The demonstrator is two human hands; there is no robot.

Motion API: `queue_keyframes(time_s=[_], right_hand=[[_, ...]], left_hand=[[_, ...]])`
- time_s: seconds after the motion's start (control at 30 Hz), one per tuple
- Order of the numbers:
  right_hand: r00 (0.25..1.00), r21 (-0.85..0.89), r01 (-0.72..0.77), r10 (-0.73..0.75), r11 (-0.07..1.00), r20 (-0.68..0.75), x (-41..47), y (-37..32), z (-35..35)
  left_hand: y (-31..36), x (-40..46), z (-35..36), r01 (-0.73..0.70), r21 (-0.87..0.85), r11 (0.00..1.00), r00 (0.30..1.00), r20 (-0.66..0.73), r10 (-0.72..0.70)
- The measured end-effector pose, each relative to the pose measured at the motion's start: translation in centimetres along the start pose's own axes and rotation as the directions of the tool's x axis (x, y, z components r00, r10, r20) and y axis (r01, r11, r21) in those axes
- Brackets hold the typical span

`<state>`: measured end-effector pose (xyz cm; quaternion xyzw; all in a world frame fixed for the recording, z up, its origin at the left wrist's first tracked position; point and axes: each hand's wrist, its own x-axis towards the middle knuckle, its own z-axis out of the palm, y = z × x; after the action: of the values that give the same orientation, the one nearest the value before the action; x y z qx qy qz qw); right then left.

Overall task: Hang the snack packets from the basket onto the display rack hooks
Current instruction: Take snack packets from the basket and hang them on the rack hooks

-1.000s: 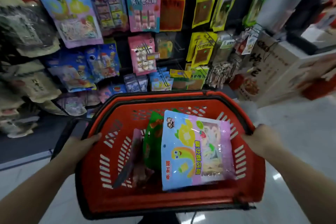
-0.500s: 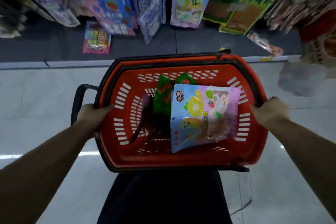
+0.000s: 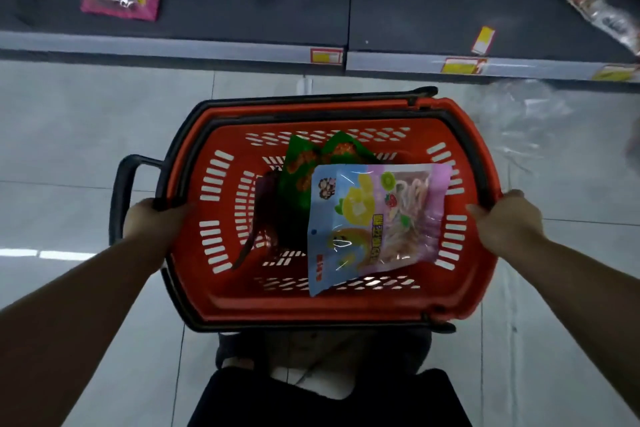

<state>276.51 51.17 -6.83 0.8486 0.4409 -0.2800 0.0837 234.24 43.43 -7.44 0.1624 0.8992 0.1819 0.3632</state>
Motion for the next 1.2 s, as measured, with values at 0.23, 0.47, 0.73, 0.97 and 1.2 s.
queue_keyframes(time_s=[0.23,0.47,0.73,0.97,1.2], right_hand=[[0.996,-0.136,0.026,-0.015,0.990,0.083,0.6,0.2,0.2],[0.722,-0.473,0.645,-0.681,0.599,0.122,-1.9,-5.4,-2.6],[0.372,-0.395,0.906,-0.735,0.153,0.568,-1.5,-11.2,1.1],[0.324,-0.039,0.937,-0.820,0.348,0.471,-1.2,-10.4,-0.6],[0.489,0.448,0.674,-0.810,0.587,0.325,-2.9,-11.4,-3.7]], left_hand=[[0.0,-1.9,2.2,-0.010,0.138,0.990,0.972,-0.232,0.043],[-2.6,-16.1,8.3,-0.021,-0.048,0.999,0.940,0.339,0.036],[-1.3,-18.0,15.9,0.463,-0.363,0.809,0.885,0.138,-0.445],[2.4,-19.1,17.1,0.412,-0.723,0.554,0.832,0.051,-0.553],[3.8,-16.5,12.7,0.102,-0.783,0.614,0.987,0.000,-0.163]])
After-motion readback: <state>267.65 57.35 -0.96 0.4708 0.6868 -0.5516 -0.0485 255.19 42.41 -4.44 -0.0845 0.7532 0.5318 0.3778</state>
